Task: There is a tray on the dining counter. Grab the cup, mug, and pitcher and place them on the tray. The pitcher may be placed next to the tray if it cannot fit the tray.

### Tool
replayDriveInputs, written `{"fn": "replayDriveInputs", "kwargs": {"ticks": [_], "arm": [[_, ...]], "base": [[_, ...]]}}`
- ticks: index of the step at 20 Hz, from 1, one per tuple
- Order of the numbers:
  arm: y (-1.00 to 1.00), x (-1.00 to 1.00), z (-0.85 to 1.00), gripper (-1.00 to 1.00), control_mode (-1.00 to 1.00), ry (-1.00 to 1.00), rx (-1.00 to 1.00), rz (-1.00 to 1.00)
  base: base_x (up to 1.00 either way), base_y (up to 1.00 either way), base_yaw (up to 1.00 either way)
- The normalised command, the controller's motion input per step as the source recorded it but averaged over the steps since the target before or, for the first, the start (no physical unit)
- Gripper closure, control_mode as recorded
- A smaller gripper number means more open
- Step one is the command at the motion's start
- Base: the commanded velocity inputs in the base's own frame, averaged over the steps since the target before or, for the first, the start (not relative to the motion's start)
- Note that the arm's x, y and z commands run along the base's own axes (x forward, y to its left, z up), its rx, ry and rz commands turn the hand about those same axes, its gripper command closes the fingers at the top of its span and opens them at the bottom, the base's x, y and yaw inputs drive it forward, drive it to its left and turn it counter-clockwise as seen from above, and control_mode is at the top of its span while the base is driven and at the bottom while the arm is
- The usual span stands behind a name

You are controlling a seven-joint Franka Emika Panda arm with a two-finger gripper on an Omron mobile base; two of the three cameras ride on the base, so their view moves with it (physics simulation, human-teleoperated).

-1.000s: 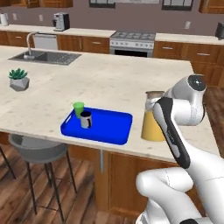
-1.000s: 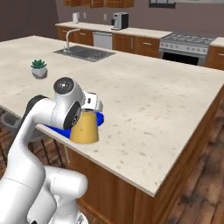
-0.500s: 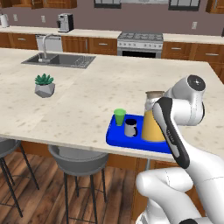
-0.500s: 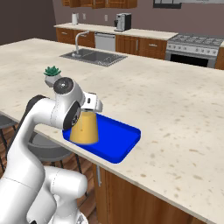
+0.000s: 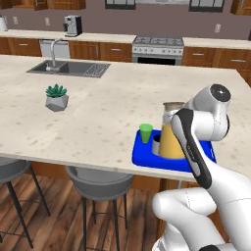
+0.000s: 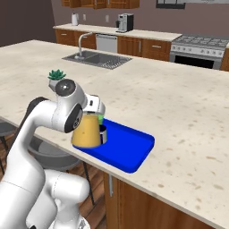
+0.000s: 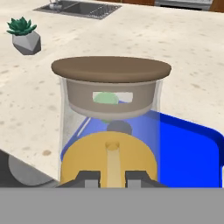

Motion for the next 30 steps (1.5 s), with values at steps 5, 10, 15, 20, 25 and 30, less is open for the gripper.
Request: {"fn": "replayDriveInputs", "kwargs": {"ticks": [5, 10, 15, 20, 25, 30], "arm": [[0.00, 0.00, 0.00, 1.00, 1.00, 0.00, 0.00, 0.00], [-0.27, 0.13, -0.05, 1.00, -1.00, -0.02, 0.00, 0.00], [-0.37, 0.04, -0.12, 1.00, -1.00, -0.15, 0.00, 0.00], [-0.36, 0.04, -0.17, 1.00, -1.00, -0.13, 0.00, 0.00], [-0.44, 0.03, -0.12, 1.00, -1.00, -0.01, 0.00, 0.00], [-0.45, 0.22, -0.07, 1.00, -1.00, 0.00, 0.00, 0.01]], "base": [[0.15, -0.05, 0.00], [0.04, -0.02, 0.00], [0.00, 0.00, 0.00], [0.00, 0.00, 0.00], [0.00, 0.00, 0.00], [0.00, 0.00, 0.00]]}}
